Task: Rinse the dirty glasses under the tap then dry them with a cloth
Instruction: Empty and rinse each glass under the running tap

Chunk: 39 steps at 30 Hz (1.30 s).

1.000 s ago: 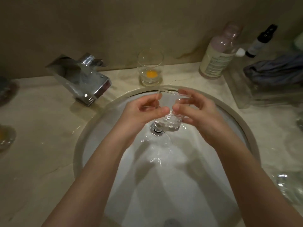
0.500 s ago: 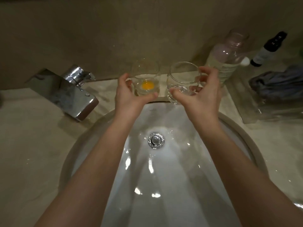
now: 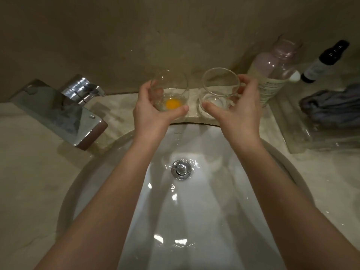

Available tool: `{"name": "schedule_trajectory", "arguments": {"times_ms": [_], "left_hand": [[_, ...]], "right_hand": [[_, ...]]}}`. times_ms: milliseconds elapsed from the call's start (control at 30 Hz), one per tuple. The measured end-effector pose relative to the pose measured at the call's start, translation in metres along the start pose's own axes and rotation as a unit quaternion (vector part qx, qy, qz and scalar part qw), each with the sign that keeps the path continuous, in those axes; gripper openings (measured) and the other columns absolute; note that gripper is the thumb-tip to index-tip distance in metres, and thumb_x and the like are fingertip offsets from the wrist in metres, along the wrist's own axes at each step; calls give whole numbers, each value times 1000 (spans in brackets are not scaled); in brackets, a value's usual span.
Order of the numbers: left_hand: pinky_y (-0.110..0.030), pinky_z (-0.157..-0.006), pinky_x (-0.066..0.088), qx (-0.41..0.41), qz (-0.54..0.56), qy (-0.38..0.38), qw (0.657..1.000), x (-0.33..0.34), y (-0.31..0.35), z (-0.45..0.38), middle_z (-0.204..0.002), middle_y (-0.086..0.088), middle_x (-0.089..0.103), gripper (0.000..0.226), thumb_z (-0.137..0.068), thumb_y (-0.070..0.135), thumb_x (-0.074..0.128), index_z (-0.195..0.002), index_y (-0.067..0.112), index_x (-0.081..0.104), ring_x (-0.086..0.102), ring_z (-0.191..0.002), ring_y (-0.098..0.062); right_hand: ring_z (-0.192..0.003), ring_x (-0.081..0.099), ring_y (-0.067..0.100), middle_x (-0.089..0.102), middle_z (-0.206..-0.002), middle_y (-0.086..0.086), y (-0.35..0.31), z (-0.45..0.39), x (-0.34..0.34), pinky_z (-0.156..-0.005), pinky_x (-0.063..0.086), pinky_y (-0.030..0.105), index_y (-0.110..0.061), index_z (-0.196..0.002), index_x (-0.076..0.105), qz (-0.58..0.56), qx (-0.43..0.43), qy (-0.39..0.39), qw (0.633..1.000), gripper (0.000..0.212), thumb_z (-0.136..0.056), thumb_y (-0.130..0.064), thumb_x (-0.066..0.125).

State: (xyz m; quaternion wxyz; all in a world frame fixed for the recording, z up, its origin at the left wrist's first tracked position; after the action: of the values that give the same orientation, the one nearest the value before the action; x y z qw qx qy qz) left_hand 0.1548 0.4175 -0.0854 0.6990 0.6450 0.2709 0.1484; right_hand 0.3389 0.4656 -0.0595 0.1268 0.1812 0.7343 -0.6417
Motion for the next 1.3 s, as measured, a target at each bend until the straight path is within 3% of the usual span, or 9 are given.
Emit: {"name": "schedule_trajectory", "arguments": {"times_ms": [100,167,333,400,633,833,1033,1133,1300], "left_hand": [[-37,-96,52,-9,5,7,1000,-4,-1,11,-112,7,62,84,-45,32,88,-119,31,49,62,-108,-11],[-36,-98,51,-17,9,13,1000,-11,0,23,-114,4,63,83,-45,31,89,-118,32,49,61,-106,-9],[-24,-95,50,-43,42,7,998,-36,-1,56,-116,4,62,78,-58,8,92,-119,32,48,60,-104,-1],[-18,-94,49,-55,51,15,997,-49,-4,68,-117,4,62,77,-59,4,90,-117,34,49,60,-105,1],[-37,-96,53,-83,44,36,995,-94,-24,93,-107,7,67,73,-46,17,96,-105,38,59,65,-101,-7],[-38,-93,54,-89,49,55,993,-114,-39,99,-108,5,70,77,-43,26,91,-114,30,61,67,-103,-11],[-30,-93,53,-85,64,49,993,-117,-40,100,-107,9,69,73,-42,24,90,-106,39,60,66,-104,-7],[-28,-94,53,-85,66,42,993,-116,-38,98,-109,9,68,70,-44,22,89,-104,40,59,65,-107,-7],[-23,-90,52,-83,69,30,994,-115,-35,95,-109,11,68,70,-50,11,95,-104,38,60,64,-104,-2]], "right_hand": [[-118,51,19,49,-126,4,-3,4,-6,-102,41,31,-13,-133,42,16,14,-26,999,76,-71,-27,83],[-120,48,17,49,-128,4,-12,12,-15,-102,37,25,-9,-135,43,29,13,-9,999,68,-79,-28,77],[-104,61,19,65,-107,5,-63,35,-15,-94,47,34,-8,-111,64,-13,-82,51,995,32,-85,-25,60],[-98,63,17,67,-102,4,-83,42,3,-90,50,34,-8,-107,66,-33,-103,11,994,29,-85,-24,58],[-92,60,0,66,-100,-9,-113,52,84,-88,47,14,-11,-118,66,-90,-51,-210,972,28,-93,-24,64],[-109,62,12,67,-113,-1,-113,56,128,-102,48,38,-11,-127,62,-120,-27,-289,949,36,-95,-25,62],[-96,65,13,69,-97,-7,-114,54,143,-98,50,40,-8,-118,67,-122,-47,-290,948,24,-99,-15,53],[-106,63,27,70,-106,0,-112,51,145,-95,52,44,-12,-118,67,-123,-22,-290,949,25,-101,-18,50],[-112,60,31,67,-118,9,-109,48,149,-97,51,46,-12,-120,67,-143,12,-295,945,27,-102,-21,47]]}}
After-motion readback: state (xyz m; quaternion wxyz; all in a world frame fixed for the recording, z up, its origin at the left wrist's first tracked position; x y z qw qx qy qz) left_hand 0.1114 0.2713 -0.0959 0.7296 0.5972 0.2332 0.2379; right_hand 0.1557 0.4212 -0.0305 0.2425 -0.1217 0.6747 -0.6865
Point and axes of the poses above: each hand's wrist, its own z-axis away from the middle knuckle, its own x-axis out of the palm, y = z × x, the point moved 5 cm from there along -z, towards the middle knuckle
